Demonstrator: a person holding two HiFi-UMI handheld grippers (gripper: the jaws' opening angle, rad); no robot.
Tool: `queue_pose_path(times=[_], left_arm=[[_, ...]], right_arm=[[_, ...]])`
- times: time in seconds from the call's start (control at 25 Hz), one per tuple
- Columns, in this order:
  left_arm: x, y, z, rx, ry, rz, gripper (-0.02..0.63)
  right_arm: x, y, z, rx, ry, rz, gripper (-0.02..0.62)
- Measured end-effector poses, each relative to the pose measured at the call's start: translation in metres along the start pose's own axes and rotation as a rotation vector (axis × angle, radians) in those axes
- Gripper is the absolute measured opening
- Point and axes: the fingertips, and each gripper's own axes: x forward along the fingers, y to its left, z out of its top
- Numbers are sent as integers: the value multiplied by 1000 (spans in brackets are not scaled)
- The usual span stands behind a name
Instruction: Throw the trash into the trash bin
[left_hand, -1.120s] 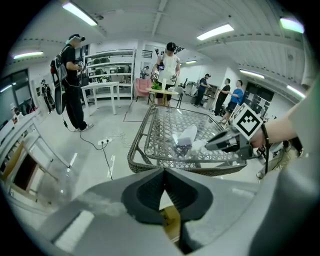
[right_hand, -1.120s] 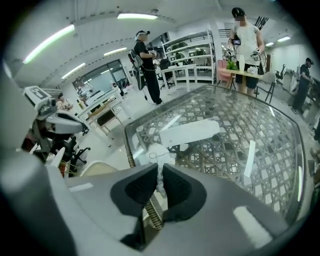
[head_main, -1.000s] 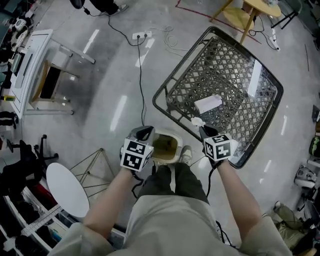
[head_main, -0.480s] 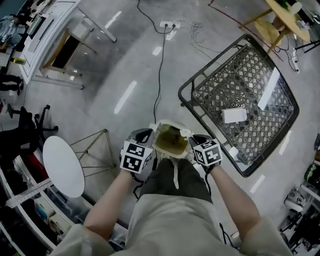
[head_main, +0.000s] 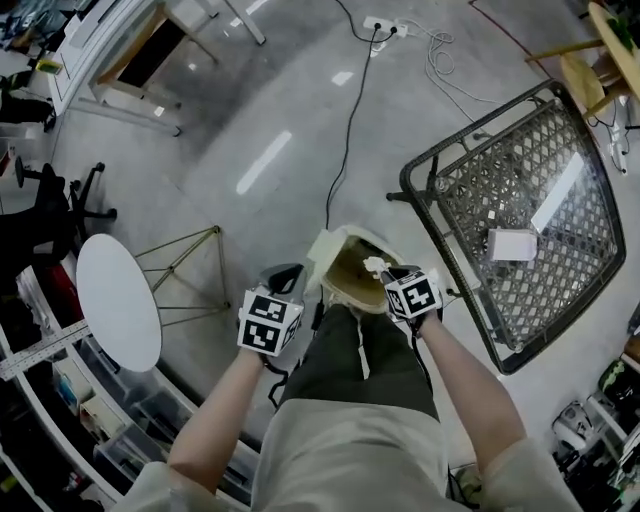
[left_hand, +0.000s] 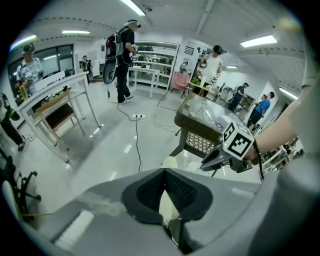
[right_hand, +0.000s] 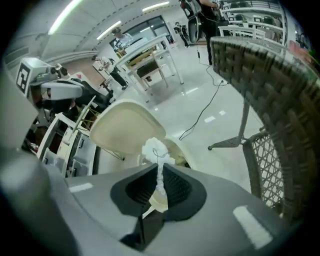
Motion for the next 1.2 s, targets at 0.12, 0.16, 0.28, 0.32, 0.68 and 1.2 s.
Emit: queue_pose_path(times=[0.12, 0.16, 0.28, 0.32, 0.68, 1.2], left_arm=[[12, 11, -11, -13, -6, 9, 2], [16, 15, -14, -13, -7, 11, 2], [31, 24, -22, -1, -4, 13, 2], [35, 27, -26, 5, -1, 14, 2], [54, 35, -54, 20, 13, 9, 2], [30, 23, -12, 93, -18, -19, 2]], right_arm=[[30, -10, -15, 9, 39, -7, 34], [39, -13, -20, 11, 48, -6, 35], [64, -23, -32, 9, 71, -1, 38], [72, -25, -36, 0, 79, 4, 41], [115, -29, -65, 11, 109, 45, 161], [31, -19, -23, 67, -65, -6, 152]])
